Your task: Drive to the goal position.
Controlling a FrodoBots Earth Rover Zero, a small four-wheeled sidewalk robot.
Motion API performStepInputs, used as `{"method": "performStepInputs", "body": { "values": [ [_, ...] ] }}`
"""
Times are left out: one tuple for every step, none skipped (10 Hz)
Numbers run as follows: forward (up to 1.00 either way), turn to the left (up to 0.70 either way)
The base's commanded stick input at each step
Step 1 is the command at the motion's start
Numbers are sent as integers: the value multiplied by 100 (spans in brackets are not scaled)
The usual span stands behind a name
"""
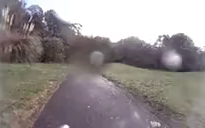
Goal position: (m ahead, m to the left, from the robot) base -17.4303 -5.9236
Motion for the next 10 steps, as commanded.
{"method": "performStepInputs", "body": {
  "values": [
    [0, -70],
    [0, -70],
    [0, -70],
    [0, -70],
    [0, -70],
    [0, -70],
    [0, -70],
    [0, -70],
    [0, -70],
    [0, -70]
  ]
}}
